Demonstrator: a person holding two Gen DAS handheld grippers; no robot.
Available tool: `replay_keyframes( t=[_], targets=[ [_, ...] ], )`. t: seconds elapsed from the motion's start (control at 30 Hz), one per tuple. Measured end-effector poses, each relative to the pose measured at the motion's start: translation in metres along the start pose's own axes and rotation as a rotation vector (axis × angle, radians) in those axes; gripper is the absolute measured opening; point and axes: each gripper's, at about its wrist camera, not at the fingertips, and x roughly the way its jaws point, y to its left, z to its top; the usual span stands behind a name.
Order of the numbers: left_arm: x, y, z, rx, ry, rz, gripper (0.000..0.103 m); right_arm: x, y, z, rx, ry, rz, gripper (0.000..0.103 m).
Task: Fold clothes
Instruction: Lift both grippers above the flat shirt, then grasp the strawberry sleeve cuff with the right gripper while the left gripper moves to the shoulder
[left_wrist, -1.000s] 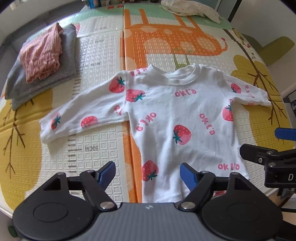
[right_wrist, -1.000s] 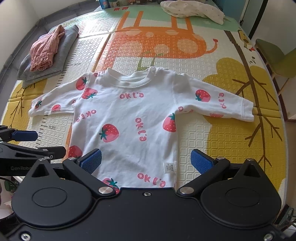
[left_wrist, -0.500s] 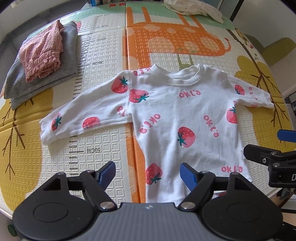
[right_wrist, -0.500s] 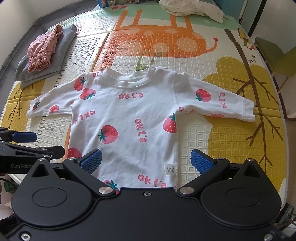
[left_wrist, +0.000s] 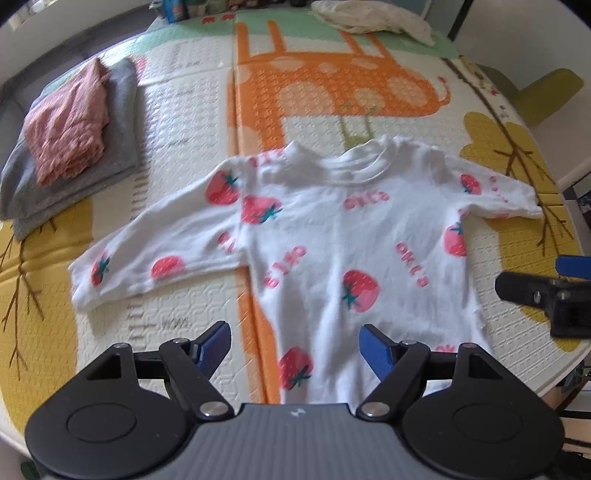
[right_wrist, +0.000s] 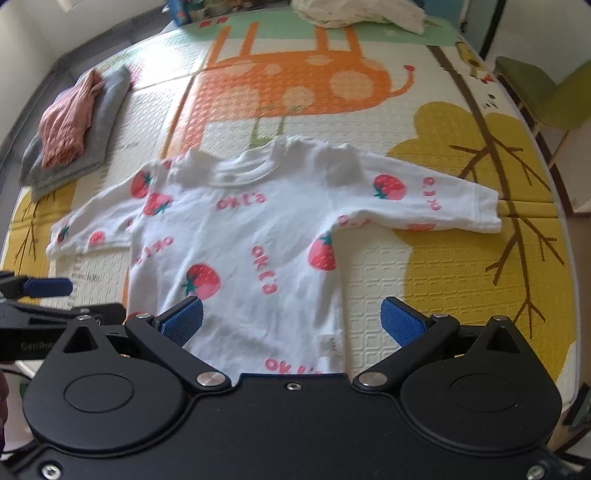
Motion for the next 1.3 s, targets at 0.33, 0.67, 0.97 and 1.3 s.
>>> replay_keyframes(
  t=[0.33,0.67,0.97,1.3],
  targets=[
    [0.006,-0.032,0.024,0.111,-0.08,-0.082,0.078,-0.005,-0.073,0.019,0.146,-0.098,-0.055,0.101],
    [0.014,-0.064,0.036,0.191,-0.119,-0.166,0.078,0.022,-0.15,0.028,0.267,-0.13,-0.114,0.083],
    [0.016,-0.075,0.031,0.219,-0.111,-0.204,0.078,0.058,-0.208,0.032,0.351,-0.125,-0.083,0.073],
    [0.019,-0.079,0.028,0.212,-0.101,-0.218,0.078,0.082,-0.236,0.038,0.441,-0.091,-0.017,0.069]
  ],
)
